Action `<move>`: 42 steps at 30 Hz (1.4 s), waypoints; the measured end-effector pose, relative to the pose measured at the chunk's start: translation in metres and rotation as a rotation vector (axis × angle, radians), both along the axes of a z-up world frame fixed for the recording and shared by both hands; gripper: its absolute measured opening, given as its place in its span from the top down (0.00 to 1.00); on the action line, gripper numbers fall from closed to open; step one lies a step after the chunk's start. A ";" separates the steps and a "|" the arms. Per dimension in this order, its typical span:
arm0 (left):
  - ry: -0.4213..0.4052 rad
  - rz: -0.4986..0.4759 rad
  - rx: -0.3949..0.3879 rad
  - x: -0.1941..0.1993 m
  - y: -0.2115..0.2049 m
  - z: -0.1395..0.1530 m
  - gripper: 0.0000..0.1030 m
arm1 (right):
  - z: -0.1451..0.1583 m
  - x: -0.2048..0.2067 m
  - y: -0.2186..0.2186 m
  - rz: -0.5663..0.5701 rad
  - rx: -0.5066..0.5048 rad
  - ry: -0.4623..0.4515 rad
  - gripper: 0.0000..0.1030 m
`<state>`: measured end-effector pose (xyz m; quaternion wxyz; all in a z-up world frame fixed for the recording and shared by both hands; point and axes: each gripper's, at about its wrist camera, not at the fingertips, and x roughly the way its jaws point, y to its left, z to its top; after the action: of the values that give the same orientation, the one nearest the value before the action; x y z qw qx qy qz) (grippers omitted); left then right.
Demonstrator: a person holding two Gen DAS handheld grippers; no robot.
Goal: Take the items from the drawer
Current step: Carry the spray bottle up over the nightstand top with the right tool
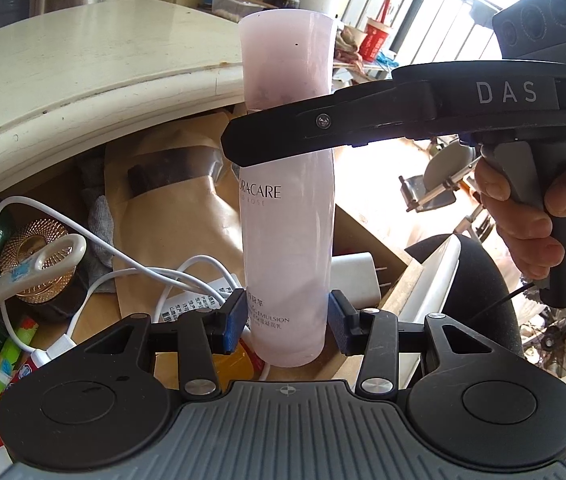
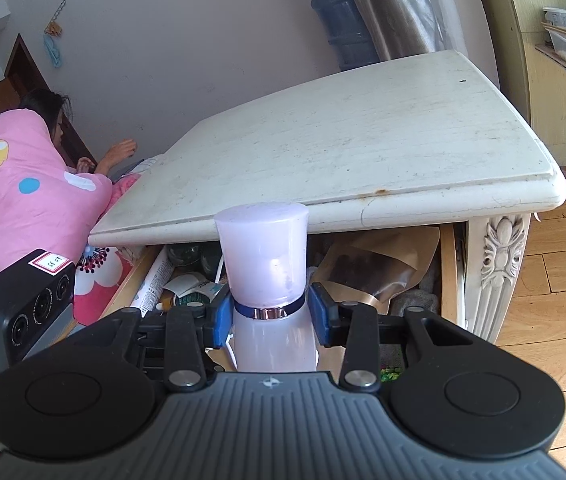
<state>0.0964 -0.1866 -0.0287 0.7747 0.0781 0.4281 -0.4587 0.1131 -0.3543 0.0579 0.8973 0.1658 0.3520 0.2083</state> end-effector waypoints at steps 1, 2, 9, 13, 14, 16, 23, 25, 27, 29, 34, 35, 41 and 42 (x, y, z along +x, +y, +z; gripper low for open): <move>0.001 -0.001 0.001 0.003 0.000 -0.002 0.56 | -0.001 0.001 0.000 0.001 -0.001 0.002 0.61; 0.003 -0.002 0.002 0.005 0.000 -0.004 0.56 | -0.001 0.001 0.001 0.002 -0.002 0.004 0.61; 0.014 -0.015 0.015 0.002 -0.006 -0.007 0.53 | -0.002 0.006 -0.002 -0.004 0.007 0.011 0.61; 0.030 0.003 0.004 0.006 -0.003 -0.009 0.55 | -0.001 0.006 -0.001 -0.004 0.008 0.008 0.61; 0.036 0.009 0.000 0.007 -0.002 -0.009 0.56 | -0.002 0.005 0.000 -0.003 0.008 0.007 0.61; 0.037 0.012 -0.003 0.007 -0.001 -0.010 0.56 | -0.001 0.004 0.000 -0.003 0.007 0.005 0.61; 0.019 0.017 -0.001 0.003 -0.002 -0.009 0.56 | 0.000 0.001 0.001 -0.006 0.009 0.003 0.61; 0.011 0.019 -0.004 0.000 -0.003 -0.011 0.56 | 0.001 -0.001 0.003 -0.005 0.005 -0.001 0.61; 0.002 0.021 -0.010 -0.001 -0.002 -0.009 0.56 | 0.004 -0.003 0.004 -0.005 0.000 -0.008 0.61; -0.002 0.023 -0.019 -0.002 -0.001 -0.007 0.56 | 0.008 -0.005 0.005 -0.005 -0.006 -0.015 0.61; -0.021 0.032 -0.038 -0.009 0.006 0.003 0.56 | 0.017 -0.010 0.008 -0.004 -0.017 -0.036 0.61; -0.025 0.034 -0.043 -0.010 0.006 0.004 0.56 | 0.019 -0.011 0.009 -0.003 -0.021 -0.041 0.61; -0.043 0.044 -0.066 -0.016 0.010 0.014 0.56 | 0.032 -0.018 0.014 0.004 -0.044 -0.063 0.61; -0.046 0.044 -0.069 -0.018 0.010 0.016 0.56 | 0.035 -0.020 0.015 0.005 -0.047 -0.066 0.61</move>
<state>0.0786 -0.1761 -0.0132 0.7966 0.0525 0.3955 -0.4542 0.0935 -0.3390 0.0928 0.9116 0.1369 0.3273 0.2078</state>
